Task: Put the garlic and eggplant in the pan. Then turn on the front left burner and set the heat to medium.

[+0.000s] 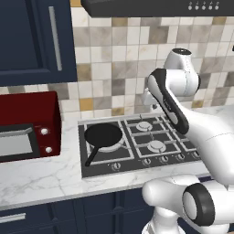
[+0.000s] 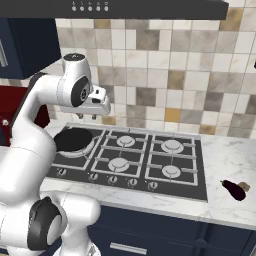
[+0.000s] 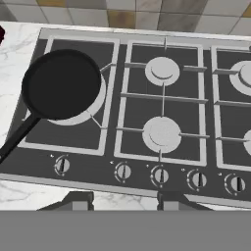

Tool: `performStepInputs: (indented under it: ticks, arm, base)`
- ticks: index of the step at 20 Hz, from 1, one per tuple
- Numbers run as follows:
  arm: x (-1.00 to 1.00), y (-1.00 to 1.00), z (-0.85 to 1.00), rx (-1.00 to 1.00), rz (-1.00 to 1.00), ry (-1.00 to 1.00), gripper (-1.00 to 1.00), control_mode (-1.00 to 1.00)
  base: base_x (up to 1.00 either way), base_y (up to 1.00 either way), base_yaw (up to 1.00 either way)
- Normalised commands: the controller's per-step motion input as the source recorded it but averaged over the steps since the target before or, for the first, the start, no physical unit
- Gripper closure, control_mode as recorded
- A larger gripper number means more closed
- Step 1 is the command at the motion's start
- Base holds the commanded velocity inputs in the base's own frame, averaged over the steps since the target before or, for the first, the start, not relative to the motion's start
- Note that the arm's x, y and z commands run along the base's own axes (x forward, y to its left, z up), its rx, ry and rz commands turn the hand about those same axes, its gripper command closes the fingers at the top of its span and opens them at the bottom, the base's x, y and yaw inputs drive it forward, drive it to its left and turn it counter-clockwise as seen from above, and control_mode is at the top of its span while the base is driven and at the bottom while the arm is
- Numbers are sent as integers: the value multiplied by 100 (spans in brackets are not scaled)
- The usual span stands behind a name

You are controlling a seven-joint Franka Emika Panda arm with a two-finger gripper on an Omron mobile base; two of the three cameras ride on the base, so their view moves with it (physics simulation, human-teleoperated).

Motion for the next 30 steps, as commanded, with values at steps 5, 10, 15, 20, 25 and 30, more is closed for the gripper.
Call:
performStepInputs:
  ticks: [5,10,15,20,25,30]
  arm:
    - [0,-12,-15,0,0,5,-100,-100]
    - [-1,-62,-22,0,0,6,-100,-100]
    - [0,-95,0,0,0,5,-100,-100]
    - [0,-88,-1,0,0,10,-100,-100]
    - [-8,-75,-15,0,0,8,-100,-100]
    - [-4,-64,-29,0,0,4,-100,-100]
  base:
    - [0,0,0]
    - [0,0,0]
    - [0,0,0]
    - [0,0,0]
    - [0,0,0]
    - [0,0,0]
